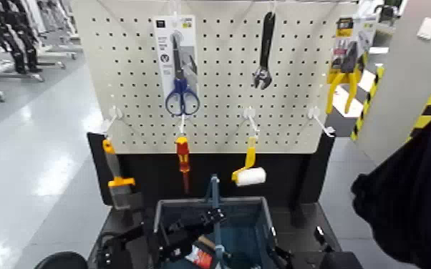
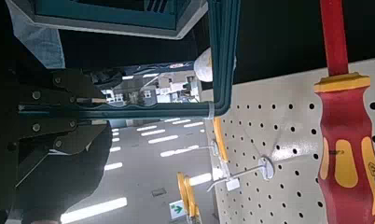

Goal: Grasp the handle of the crate.

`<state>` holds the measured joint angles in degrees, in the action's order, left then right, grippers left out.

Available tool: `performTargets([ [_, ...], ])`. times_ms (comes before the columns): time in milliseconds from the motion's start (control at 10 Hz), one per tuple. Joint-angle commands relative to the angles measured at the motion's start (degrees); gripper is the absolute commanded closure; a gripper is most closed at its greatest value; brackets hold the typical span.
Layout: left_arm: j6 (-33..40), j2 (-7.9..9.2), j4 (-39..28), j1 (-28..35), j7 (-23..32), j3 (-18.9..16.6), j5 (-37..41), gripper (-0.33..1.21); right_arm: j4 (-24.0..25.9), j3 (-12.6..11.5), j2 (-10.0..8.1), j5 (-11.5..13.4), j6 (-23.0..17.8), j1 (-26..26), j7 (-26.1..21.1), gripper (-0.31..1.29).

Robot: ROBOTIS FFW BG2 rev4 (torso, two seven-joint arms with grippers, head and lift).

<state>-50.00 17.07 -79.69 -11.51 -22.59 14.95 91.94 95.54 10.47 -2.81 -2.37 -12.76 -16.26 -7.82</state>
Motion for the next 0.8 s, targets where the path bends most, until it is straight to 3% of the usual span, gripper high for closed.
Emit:
performTargets([
  [100, 0.96, -0.54, -0.55, 0.97, 0.0, -0.36, 0.35, 1.18, 0.0, 0.08, 0.0, 0.0, 0.19, 0.0, 0.0, 0.15],
  [600, 1.49, -2.3, -6.88, 6.5, 1.85, -2.82, 2.98, 1.18, 0.0, -0.01, 0.0, 0.09, 0.63, 0.0, -0.09, 0.15],
  [800, 0.43, -0.63, -11.1, 9.93, 5.45, -3.35, 7.55, 1.18, 0.0, -0.01, 0.09, 0.26, 0.9, 0.0, -0.09, 0.15],
])
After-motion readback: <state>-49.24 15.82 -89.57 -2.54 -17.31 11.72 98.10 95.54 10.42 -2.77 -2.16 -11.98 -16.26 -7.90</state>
